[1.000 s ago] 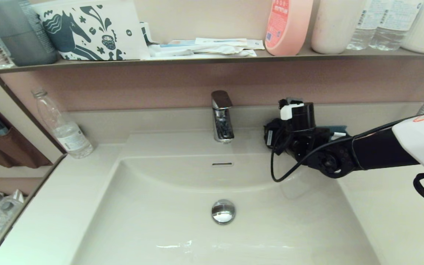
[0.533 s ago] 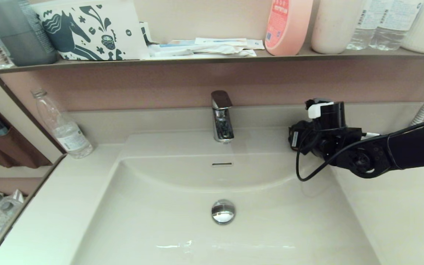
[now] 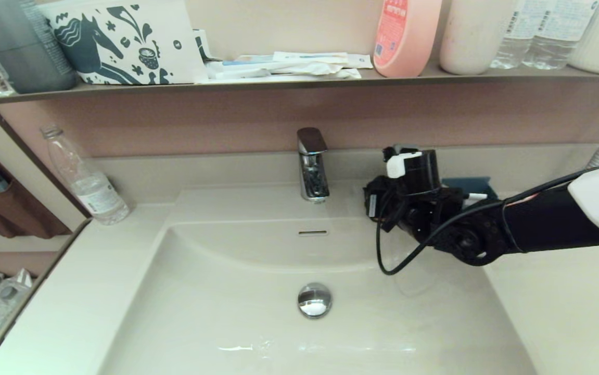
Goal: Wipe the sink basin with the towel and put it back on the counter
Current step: Wipe the sink
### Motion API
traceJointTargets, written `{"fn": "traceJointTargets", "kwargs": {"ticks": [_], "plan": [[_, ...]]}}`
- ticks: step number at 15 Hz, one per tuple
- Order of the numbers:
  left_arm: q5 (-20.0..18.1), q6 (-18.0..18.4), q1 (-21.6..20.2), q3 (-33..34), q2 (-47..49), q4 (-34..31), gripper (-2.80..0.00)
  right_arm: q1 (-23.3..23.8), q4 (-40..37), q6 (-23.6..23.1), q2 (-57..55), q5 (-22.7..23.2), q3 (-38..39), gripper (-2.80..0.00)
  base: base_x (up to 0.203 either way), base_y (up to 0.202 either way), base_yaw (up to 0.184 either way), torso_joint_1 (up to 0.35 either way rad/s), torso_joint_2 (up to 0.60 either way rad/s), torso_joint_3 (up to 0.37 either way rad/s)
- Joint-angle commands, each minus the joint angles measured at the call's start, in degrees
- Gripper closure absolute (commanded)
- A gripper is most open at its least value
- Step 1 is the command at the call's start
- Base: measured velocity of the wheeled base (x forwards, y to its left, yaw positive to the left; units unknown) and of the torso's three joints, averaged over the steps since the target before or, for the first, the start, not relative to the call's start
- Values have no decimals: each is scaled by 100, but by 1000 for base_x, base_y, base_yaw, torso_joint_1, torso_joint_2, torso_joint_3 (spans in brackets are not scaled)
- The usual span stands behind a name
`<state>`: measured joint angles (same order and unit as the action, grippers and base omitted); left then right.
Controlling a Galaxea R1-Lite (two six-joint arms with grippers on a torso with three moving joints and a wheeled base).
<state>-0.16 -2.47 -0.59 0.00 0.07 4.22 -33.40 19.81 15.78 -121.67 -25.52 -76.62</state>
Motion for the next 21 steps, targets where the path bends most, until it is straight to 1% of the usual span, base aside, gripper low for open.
{"fn": "traceJointTargets", "kwargs": {"ticks": [1, 2, 3, 5, 6, 8, 10, 12, 14, 19, 21], "plan": [[-1, -7, -2, 0, 1, 2, 0, -453, 38, -8, -271, -11, -226, 0, 0, 0, 0, 0, 0, 0], [-1, -6, -2, 0, 1, 1, 0, -701, -38, -41, -412, -19, -421, 0, 0, 0, 0, 0, 0, 0], [-1, -7, -2, 0, 1, 9, 0, -844, -162, -58, -517, -23, -643, 0, 0, 0, 0, 0, 0, 0], [-1, -1, -2, 0, 1, 2, 0, -941, -399, -66, -654, -53, -978, 0, 0, 0, 0, 0, 0, 0], [-1, -7, -2, 0, 1, 1, 0, -884, -447, -67, -658, -140, -1019, 0, 0, 0, 0, 0, 0, 0], [-1, -6, -2, 0, 1, 8, 0, -611, -452, -67, -593, -177, -999, 0, 0, 0, 0, 0, 0, 0], [-1, -6, -2, 0, 1, 0, 0, -206, -455, -67, -443, -180, -881, 0, 0, 0, 0, 0, 0, 0], [-1, -7, -2, 0, 1, 1, 0, 296, -453, -67, -244, -175, -616, 0, 0, 0, 0, 0, 0, 0], [-1, -7, -2, 0, 1, 9, 0, 638, -452, -67, 5, -154, -401, 0, 0, 0, 0, 0, 0, 0], [-1, -7, -2, 0, 1, 0, 0, 1033, -443, -57, 723, -98, 353, 0, 0, 0, 0, 0, 0, 0], [-1, -7, -2, 0, 1, 1, 0, 1099, -443, -38, 1055, -79, 650, 0, 0, 0, 0, 0, 0, 0]]}}
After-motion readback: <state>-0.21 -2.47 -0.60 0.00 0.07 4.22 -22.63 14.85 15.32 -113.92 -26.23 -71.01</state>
